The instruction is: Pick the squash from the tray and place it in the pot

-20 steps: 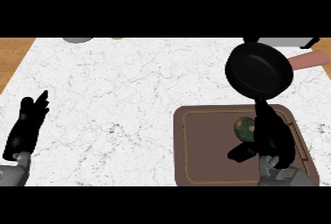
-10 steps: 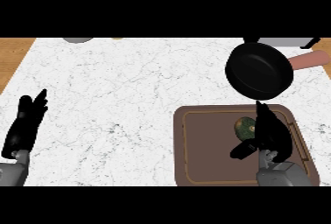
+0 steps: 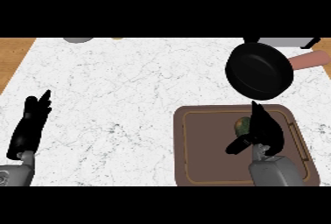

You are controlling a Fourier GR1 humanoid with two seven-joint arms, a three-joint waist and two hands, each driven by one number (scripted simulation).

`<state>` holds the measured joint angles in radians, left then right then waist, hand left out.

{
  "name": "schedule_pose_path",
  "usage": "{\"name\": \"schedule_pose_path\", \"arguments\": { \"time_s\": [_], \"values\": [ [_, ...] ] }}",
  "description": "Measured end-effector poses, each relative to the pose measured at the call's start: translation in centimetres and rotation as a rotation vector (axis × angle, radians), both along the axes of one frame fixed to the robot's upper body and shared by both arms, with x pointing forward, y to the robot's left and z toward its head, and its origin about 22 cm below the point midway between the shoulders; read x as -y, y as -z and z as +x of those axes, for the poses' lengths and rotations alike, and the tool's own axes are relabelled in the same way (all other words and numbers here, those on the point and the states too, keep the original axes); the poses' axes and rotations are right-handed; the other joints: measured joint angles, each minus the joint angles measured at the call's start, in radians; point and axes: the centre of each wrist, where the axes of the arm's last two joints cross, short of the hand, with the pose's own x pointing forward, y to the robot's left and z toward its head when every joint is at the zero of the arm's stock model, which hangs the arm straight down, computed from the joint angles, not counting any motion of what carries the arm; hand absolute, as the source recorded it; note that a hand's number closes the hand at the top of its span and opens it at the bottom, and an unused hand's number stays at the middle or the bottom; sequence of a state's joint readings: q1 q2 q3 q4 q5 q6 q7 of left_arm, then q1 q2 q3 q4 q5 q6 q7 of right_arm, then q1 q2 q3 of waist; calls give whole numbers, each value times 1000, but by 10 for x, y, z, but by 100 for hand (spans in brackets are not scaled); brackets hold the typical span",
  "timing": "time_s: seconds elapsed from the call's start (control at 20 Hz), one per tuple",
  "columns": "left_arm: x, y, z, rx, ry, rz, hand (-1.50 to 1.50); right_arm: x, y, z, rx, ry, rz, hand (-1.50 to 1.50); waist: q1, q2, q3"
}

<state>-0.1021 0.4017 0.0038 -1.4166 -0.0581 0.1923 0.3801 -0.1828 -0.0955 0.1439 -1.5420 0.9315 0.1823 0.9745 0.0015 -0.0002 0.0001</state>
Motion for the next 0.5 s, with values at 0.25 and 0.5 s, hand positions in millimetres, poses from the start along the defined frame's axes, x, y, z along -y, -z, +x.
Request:
{"name": "schedule_pose_path", "arguments": {
  "time_s": [0.25,0.5],
  "values": [
    [-8,-2,-3,-2,2,4,0,6,8,0,-12,11,5,-150,0,-1,-1],
    [-3,-5,-5,-1,2,-3,0,12,15,4,10,-9,17,150,0,-4,-4]
  ]
}}
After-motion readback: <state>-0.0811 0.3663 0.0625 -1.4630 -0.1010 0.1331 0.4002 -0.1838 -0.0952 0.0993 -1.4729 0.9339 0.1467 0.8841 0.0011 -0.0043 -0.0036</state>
